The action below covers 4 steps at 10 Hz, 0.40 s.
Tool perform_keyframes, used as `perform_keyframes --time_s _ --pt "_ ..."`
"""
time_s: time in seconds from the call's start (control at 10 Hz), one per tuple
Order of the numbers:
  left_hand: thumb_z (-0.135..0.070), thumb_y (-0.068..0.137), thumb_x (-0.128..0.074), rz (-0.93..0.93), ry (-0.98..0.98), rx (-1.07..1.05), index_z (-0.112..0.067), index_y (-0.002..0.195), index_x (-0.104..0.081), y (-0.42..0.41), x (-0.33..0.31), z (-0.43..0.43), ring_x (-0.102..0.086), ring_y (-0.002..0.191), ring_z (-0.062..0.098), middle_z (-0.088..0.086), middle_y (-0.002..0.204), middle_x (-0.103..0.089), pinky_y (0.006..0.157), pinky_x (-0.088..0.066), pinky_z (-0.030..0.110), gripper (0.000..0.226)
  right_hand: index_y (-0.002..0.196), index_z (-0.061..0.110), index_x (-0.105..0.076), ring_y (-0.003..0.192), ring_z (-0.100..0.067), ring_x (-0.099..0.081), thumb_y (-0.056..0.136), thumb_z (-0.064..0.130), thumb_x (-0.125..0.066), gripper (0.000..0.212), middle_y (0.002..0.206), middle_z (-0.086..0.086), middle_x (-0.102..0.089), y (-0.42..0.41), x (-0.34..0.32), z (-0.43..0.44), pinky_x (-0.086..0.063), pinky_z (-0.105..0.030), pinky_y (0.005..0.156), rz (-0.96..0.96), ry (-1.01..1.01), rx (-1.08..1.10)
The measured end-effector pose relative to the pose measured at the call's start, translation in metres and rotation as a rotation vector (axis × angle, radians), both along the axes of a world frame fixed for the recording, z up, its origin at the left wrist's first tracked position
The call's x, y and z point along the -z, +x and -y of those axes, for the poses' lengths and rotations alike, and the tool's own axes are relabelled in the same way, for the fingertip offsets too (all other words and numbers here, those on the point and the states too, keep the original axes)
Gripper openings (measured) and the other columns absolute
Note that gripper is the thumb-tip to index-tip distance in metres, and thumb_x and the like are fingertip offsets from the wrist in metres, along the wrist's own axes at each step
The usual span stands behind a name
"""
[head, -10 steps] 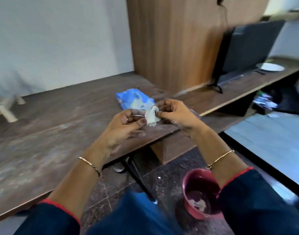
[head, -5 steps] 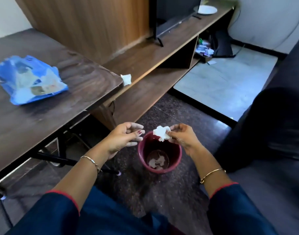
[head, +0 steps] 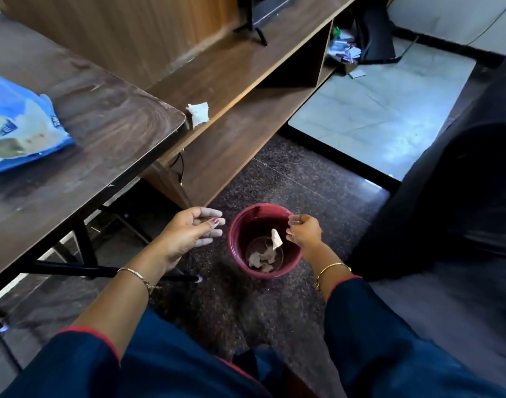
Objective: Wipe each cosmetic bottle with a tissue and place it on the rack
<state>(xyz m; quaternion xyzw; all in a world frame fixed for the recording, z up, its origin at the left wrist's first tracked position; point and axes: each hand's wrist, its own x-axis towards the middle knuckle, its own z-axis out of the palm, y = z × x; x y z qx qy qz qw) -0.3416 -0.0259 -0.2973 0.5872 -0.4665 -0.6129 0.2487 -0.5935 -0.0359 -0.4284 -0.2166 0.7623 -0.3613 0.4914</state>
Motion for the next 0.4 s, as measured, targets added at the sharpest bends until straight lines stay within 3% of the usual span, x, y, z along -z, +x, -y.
perform_keyframes --time_s 0.1,0.3,0.4 --pt "-0.014 0.093 -0.058 -0.008 -0.005 0.007 -0.013 0.111 -0.063 0.002 -0.001 -0.001 -0.066 0.103 0.020 0.004 0.107 -0.071 0.096 -0.050 0.037 0.019 0.095 0.014 -0.062 0.091 -0.018 -0.065 0.085 -0.008 -0.046 0.029 0.105 -0.004 -0.065 0.000 -0.008 -0.002 -0.057 -0.038 0.084 -0.030 -0.008 -0.014" --pt "-0.017 0.091 -0.062 0.053 -0.104 0.049 -0.021 0.109 -0.064 0.003 -0.016 0.002 -0.061 0.111 0.015 0.005 0.114 -0.068 0.096 -0.047 0.034 0.018 0.078 0.025 -0.062 0.088 -0.021 -0.067 0.082 0.006 -0.052 0.022 0.088 0.001 -0.068 0.005 -0.038 0.002 -0.056 -0.041 0.085 -0.135 -0.085 -0.030" --pt "-0.018 0.091 -0.062 0.072 -0.193 0.066 -0.022 0.110 -0.063 -0.002 -0.027 0.003 -0.062 0.106 0.009 0.006 0.115 -0.066 0.084 -0.048 0.019 0.019 0.091 0.022 -0.065 0.080 -0.014 -0.061 0.087 0.007 -0.051 0.020 0.093 0.002 -0.066 0.016 -0.071 0.004 -0.050 -0.029 0.073 -0.206 -0.200 -0.079"
